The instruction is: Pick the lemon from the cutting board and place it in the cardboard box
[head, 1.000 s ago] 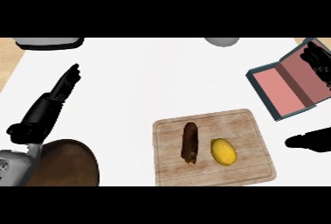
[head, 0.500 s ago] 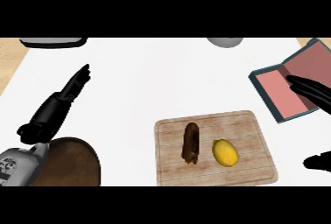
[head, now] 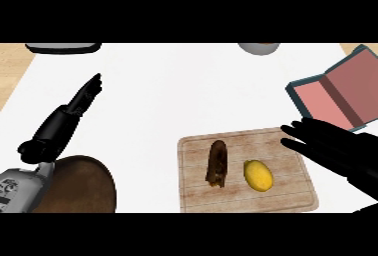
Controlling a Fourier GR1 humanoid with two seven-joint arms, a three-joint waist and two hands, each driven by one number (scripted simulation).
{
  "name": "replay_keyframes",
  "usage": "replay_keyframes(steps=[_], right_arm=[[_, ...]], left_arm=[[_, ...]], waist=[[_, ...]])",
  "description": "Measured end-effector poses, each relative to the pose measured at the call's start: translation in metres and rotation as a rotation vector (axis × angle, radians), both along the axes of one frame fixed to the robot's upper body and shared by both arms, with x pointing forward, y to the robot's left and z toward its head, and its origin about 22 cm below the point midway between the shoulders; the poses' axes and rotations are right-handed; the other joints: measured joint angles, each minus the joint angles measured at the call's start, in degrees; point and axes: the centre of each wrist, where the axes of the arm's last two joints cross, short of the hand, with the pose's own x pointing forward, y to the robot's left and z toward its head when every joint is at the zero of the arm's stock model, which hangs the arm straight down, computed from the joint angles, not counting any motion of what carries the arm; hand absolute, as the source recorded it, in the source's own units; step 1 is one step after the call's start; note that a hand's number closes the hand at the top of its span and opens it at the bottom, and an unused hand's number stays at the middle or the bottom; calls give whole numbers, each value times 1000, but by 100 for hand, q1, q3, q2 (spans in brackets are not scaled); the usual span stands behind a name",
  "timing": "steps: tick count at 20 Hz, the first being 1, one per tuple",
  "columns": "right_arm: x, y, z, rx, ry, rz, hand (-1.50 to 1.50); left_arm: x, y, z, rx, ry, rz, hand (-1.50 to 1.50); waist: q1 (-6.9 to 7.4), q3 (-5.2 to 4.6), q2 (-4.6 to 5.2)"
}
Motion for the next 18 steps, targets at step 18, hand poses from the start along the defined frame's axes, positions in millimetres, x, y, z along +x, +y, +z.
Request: replay_keyframes(steps=[18], right_arm=[[-38,79,-39,-256,70,-135,-150]], left_arm=[[-7,-8,-3,-3,-4,-4,0]], waist=[[18,11,14]])
